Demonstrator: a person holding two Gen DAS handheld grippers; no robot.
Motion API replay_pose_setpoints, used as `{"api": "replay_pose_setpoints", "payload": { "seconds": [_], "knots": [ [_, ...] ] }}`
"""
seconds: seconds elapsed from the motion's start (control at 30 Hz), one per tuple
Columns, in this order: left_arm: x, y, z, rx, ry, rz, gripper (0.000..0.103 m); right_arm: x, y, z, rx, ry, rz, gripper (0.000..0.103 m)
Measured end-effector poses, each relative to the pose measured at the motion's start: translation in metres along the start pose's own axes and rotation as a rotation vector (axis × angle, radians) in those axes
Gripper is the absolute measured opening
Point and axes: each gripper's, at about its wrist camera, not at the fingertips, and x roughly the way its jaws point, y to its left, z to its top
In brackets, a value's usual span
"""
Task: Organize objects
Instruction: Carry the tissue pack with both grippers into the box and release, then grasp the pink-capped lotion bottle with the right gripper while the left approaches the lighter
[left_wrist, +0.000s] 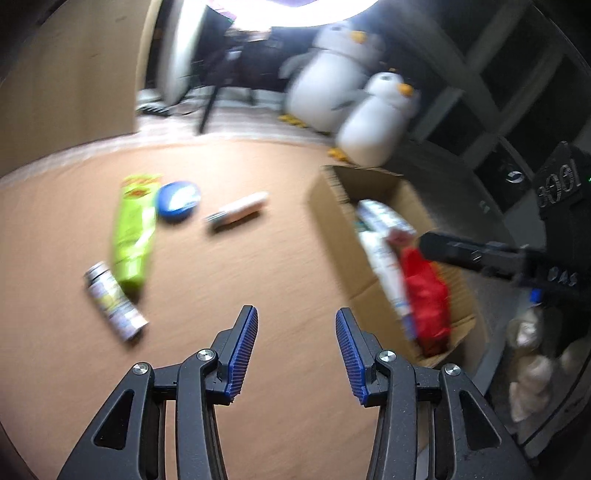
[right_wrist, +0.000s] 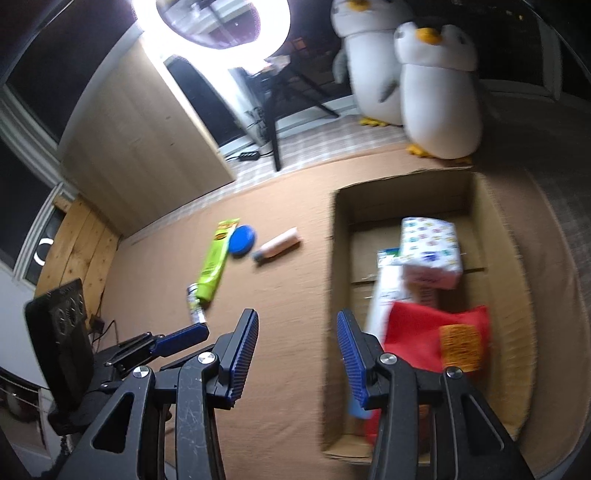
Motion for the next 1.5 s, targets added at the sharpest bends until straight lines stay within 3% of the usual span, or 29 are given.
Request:
{"api": "replay_pose_setpoints", "payload": {
  "seconds": [0.3,0.53,0.83,1.0,1.27,1.5],
  "knots": [
    [-0.013,0.089,-0.015,-0.136,0.006,0.137,0.055,0.055,0.042,0.007,0.041,0.089,0.039,0.048],
    [-0.02,0.114,-0.018,-0.166,0.0,0.125,0.055,0.112,0.039,0.036,0.185,0.126,-0.035,0.049],
    [-0.022,0.132,-0.017,-0.176,0.004,0.118,0.055,0.167,0.033,0.065,0.267,0.127,-0.176,0.049],
    [-0.018,0.141,-0.016,-0.183,0.015,0.117,0.055,0.182,0.035,0.071,0.248,0.129,-0.225,0.048],
    [-0.007,0.146,-0.012,-0.184,0.034,0.129,0.055,0.201,0.057,0.071,0.096,0.164,-0.278,0.022],
    [0.015,0.137,0.0,-0.163,0.063,0.177,0.055,0.201,0.073,0.053,-0.024,0.184,-0.274,0.018]
  ]
}}
